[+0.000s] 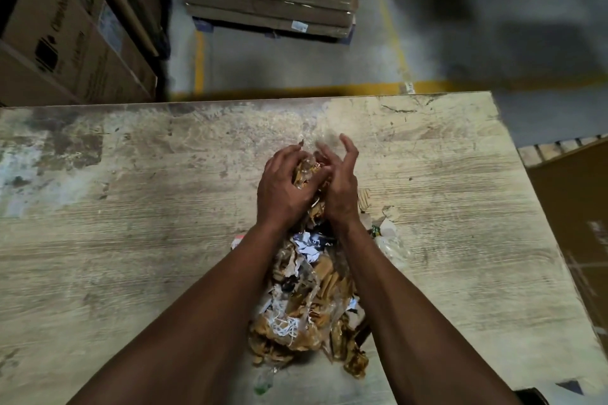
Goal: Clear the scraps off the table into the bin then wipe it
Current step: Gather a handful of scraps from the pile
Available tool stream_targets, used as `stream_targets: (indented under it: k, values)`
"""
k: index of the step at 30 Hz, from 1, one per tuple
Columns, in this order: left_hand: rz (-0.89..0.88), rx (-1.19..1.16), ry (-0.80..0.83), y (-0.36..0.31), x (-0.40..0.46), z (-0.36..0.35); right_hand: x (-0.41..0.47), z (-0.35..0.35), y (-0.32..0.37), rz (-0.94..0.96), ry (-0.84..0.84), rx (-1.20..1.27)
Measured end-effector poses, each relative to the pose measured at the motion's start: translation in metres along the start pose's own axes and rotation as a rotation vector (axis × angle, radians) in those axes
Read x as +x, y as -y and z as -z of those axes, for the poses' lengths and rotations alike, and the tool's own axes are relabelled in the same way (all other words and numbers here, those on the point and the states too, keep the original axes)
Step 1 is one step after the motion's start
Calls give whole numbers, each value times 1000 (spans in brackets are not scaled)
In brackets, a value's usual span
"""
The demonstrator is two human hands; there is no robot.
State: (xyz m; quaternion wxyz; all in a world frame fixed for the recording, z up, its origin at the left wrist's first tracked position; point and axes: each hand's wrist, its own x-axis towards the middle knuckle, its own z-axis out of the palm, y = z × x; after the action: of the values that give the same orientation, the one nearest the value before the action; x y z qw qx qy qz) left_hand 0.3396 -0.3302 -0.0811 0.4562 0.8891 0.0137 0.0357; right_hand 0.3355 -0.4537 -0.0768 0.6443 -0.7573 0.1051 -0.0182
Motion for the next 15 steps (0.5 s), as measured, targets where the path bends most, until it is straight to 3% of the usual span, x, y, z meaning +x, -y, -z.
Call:
stream_targets:
  k: [3, 8, 11, 15]
  values:
    - [-29, 74, 47, -2, -3, 2, 5, 2, 9, -96, -52, 324]
    - [-76, 165, 139, 0, -4, 3, 11, 4, 13, -244, 8, 556]
    - [-80, 180, 132, 1, -4, 2, 14, 9, 19, -285, 43, 569]
    - [-98, 203, 90, -1, -3, 2, 13, 11, 32, -253, 123, 322]
